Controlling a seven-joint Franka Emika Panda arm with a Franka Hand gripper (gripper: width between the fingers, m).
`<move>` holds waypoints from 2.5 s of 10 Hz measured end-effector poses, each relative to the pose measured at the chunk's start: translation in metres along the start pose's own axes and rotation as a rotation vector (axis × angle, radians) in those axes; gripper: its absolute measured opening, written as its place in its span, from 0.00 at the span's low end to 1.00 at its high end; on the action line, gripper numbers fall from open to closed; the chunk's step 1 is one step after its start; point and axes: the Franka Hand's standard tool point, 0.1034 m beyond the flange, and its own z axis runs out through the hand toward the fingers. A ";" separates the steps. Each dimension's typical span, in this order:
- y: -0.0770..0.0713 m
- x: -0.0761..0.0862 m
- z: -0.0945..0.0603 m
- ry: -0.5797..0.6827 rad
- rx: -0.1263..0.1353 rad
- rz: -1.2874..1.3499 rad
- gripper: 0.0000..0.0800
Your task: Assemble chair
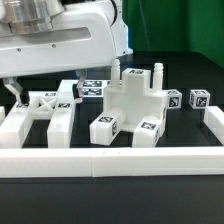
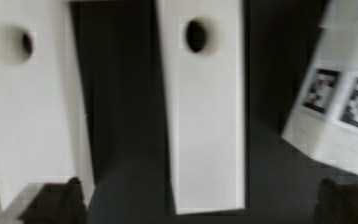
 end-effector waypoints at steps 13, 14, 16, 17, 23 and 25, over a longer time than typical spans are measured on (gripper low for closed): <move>-0.007 -0.010 0.047 -0.027 -0.021 -0.033 0.81; -0.005 -0.011 0.047 -0.028 -0.021 -0.029 0.81; -0.003 -0.013 0.051 -0.025 -0.028 -0.013 0.81; -0.003 -0.014 0.052 -0.025 -0.030 0.014 0.81; -0.008 -0.009 0.053 -0.004 -0.037 0.055 0.68; -0.006 -0.010 0.053 -0.003 -0.037 0.057 0.38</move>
Offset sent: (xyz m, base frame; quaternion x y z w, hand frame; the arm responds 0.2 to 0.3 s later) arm 0.0118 0.0128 -0.0121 0.0318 0.0109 0.0134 0.9993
